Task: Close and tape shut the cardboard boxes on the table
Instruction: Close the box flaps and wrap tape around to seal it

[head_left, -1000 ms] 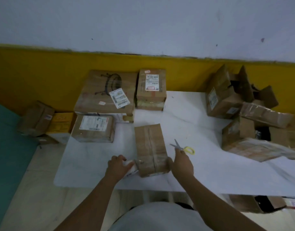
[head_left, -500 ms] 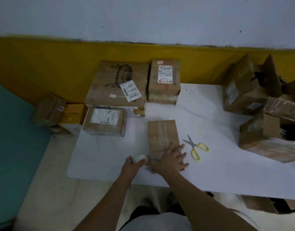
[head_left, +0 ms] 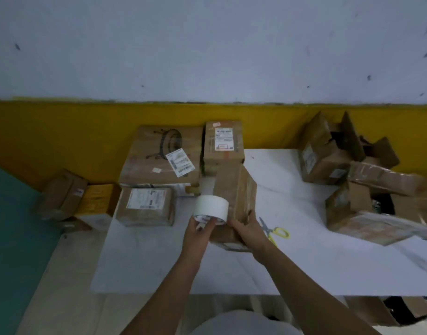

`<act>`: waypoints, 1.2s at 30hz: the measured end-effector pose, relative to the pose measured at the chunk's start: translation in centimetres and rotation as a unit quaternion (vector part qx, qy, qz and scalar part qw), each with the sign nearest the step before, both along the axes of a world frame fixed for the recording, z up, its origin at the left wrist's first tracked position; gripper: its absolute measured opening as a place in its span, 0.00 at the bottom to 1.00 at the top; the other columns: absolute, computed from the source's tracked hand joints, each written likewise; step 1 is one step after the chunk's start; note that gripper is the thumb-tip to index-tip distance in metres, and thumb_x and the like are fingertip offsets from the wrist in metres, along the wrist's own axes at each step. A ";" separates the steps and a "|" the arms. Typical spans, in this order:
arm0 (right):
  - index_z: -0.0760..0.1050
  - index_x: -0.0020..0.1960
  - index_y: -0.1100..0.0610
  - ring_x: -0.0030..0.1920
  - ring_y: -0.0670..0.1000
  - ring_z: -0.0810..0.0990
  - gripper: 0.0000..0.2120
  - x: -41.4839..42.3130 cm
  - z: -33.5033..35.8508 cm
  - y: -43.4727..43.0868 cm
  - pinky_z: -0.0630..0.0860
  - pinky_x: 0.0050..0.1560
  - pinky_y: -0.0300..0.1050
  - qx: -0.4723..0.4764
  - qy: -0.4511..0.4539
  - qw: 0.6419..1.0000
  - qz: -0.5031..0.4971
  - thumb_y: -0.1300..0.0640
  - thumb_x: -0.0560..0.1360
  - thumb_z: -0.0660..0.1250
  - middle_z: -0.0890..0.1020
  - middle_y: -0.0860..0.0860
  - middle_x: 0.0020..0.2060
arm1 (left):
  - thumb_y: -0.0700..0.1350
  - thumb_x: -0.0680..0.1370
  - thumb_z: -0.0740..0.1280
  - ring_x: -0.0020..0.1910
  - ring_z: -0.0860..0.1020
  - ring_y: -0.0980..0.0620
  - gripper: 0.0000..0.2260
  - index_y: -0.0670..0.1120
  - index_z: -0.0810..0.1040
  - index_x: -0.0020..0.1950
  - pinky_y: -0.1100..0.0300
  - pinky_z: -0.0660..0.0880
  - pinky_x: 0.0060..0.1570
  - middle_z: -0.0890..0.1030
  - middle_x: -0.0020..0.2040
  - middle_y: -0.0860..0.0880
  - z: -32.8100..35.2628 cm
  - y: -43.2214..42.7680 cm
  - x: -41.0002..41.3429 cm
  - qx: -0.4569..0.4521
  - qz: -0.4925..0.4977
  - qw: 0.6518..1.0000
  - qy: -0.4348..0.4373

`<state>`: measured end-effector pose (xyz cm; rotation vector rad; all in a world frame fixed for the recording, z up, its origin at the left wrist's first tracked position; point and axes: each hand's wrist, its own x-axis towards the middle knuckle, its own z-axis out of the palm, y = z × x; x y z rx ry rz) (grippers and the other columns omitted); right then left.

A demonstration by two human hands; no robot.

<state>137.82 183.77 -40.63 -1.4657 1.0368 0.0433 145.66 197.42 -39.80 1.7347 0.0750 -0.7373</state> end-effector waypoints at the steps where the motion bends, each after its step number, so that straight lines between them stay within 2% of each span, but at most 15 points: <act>1: 0.50 0.78 0.45 0.67 0.56 0.72 0.64 0.2 1.4 -0.1 0.74 0.66 0.54 -0.010 -0.020 1.000 0.008 0.24 0.51 0.74 0.66 0.50 0.72 | 0.52 0.78 0.68 0.58 0.78 0.45 0.18 0.47 0.74 0.65 0.47 0.76 0.60 0.79 0.62 0.45 1.3 -1.0 0.3 0.019 0.018 1.000 -0.003; 5: 0.52 0.78 0.44 0.64 0.57 0.76 0.58 1.4 6.7 -1.6 0.76 0.64 0.57 -0.004 -0.084 0.996 -0.041 0.29 0.56 0.74 0.71 0.51 0.70 | 0.53 0.83 0.59 0.48 0.78 0.44 0.19 0.39 0.78 0.58 0.56 0.75 0.44 0.81 0.51 0.42 7.3 -3.3 2.4 0.095 -0.011 0.979 -0.178; 9: 0.57 0.77 0.44 0.58 0.56 0.79 0.44 -0.1 12.0 -4.2 0.80 0.54 0.56 0.002 -0.145 0.985 -0.089 0.38 0.66 0.73 0.75 0.51 0.66 | 0.45 0.83 0.60 0.48 0.80 0.43 0.09 0.44 0.79 0.53 0.49 0.79 0.47 0.81 0.50 0.43 13.1 -2.0 6.6 0.066 -0.025 0.941 -0.330; 11: 0.62 0.75 0.46 0.55 0.55 0.80 0.36 -1.7 14.2 -5.2 0.80 0.45 0.49 0.027 -0.185 0.978 -0.091 0.42 0.71 0.72 0.78 0.53 0.64 | 0.42 0.82 0.61 0.48 0.78 0.45 0.09 0.44 0.78 0.58 0.52 0.76 0.46 0.79 0.51 0.46 14.7 -1.0 8.8 0.108 -0.019 0.911 -0.398; 13: 0.69 0.70 0.50 0.55 0.57 0.80 0.27 -2.6 15.9 -5.4 0.78 0.43 0.48 0.074 -0.221 0.970 -0.073 0.43 0.74 0.69 0.79 0.55 0.61 | 0.43 0.82 0.60 0.48 0.79 0.44 0.09 0.44 0.78 0.58 0.52 0.75 0.44 0.80 0.51 0.45 15.0 -1.1 9.8 0.139 -0.043 0.892 -0.429; 16: 0.72 0.68 0.52 0.61 0.62 0.79 0.35 -2.6 17.8 -4.8 0.78 0.49 0.55 0.190 -0.311 0.930 -0.038 0.37 0.66 0.69 0.80 0.58 0.61 | 0.47 0.82 0.61 0.48 0.81 0.43 0.05 0.54 0.76 0.51 0.40 0.80 0.46 0.82 0.52 0.43 15.4 -2.9 8.1 0.013 -0.048 0.944 -0.327; 19: 0.69 0.72 0.53 0.64 0.64 0.76 0.33 -2.5 18.8 -4.7 0.76 0.58 0.63 0.263 -0.376 0.888 -0.039 0.39 0.71 0.65 0.79 0.59 0.64 | 0.51 0.81 0.65 0.50 0.80 0.41 0.08 0.46 0.77 0.53 0.37 0.78 0.53 0.82 0.55 0.39 17.2 -4.8 5.2 -0.131 0.041 0.989 -0.050; 21: 0.69 0.72 0.53 0.67 0.66 0.73 0.28 -2.9 18.8 -4.5 0.68 0.66 0.70 0.312 -0.418 0.853 -0.033 0.41 0.76 0.59 0.77 0.61 0.65 | 0.55 0.79 0.67 0.54 0.81 0.40 0.15 0.45 0.79 0.57 0.38 0.76 0.56 0.83 0.55 0.40 18.6 -5.9 3.0 -0.246 0.017 0.956 0.159; 23: 0.70 0.71 0.53 0.66 0.65 0.73 0.25 -3.3 18.6 -4.4 0.65 0.68 0.70 0.311 -0.431 0.846 -0.041 0.42 0.79 0.56 0.77 0.61 0.65 | 0.54 0.79 0.66 0.54 0.81 0.40 0.16 0.45 0.78 0.60 0.37 0.75 0.56 0.83 0.54 0.40 19.4 -6.6 1.5 -0.275 0.034 0.941 0.196; 26: 0.72 0.70 0.54 0.62 0.56 0.78 0.20 -3.6 18.9 -5.3 0.75 0.63 0.55 0.160 -0.375 0.907 -0.104 0.48 0.81 0.57 0.80 0.56 0.62 | 0.55 0.80 0.64 0.53 0.80 0.42 0.18 0.46 0.75 0.65 0.44 0.77 0.51 0.81 0.57 0.42 19.2 -7.2 1.7 -0.242 0.079 0.962 0.096; 29: 0.70 0.72 0.47 0.60 0.48 0.78 0.22 -3.7 20.3 -6.0 0.75 0.59 0.46 -0.024 -0.281 0.957 -0.067 0.41 0.81 0.59 0.78 0.48 0.64 | 0.62 0.81 0.57 0.58 0.77 0.43 0.26 0.46 0.71 0.71 0.51 0.75 0.56 0.78 0.63 0.43 18.9 -7.3 2.1 -0.056 0.056 0.991 -0.110; 30: 0.70 0.72 0.46 0.60 0.48 0.78 0.28 -3.5 21.1 -5.9 0.76 0.57 0.45 -0.036 -0.264 0.963 -0.043 0.34 0.77 0.60 0.78 0.47 0.64 | 0.61 0.81 0.55 0.58 0.76 0.43 0.26 0.45 0.70 0.72 0.54 0.75 0.55 0.77 0.63 0.43 18.9 -7.3 1.9 -0.033 0.055 0.985 -0.163; 32: 0.70 0.71 0.47 0.58 0.49 0.80 0.42 -3.0 22.6 -5.6 0.79 0.48 0.42 -0.027 -0.231 0.972 -0.022 0.23 0.66 0.63 0.80 0.48 0.62 | 0.60 0.82 0.54 0.54 0.77 0.45 0.26 0.42 0.71 0.69 0.62 0.73 0.43 0.78 0.59 0.43 19.7 -7.4 0.9 -0.043 0.045 0.969 -0.238; 34: 0.71 0.69 0.51 0.54 0.51 0.82 0.44 -2.4 23.2 -5.7 0.80 0.40 0.42 -0.013 -0.211 0.977 -0.038 0.24 0.63 0.67 0.81 0.49 0.59 | 0.62 0.79 0.54 0.49 0.79 0.47 0.28 0.39 0.74 0.62 0.63 0.71 0.35 0.80 0.53 0.42 20.2 -7.9 -0.1 -0.046 0.033 0.954 -0.294; 36: 0.73 0.67 0.53 0.51 0.52 0.84 0.39 -2.2 22.8 -6.1 0.83 0.41 0.47 0.017 -0.227 0.971 -0.077 0.30 0.64 0.73 0.83 0.50 0.56 | 0.56 0.82 0.55 0.44 0.78 0.49 0.21 0.40 0.76 0.55 0.62 0.71 0.35 0.79 0.48 0.43 20.8 -7.9 -0.5 -0.038 0.013 0.937 -0.347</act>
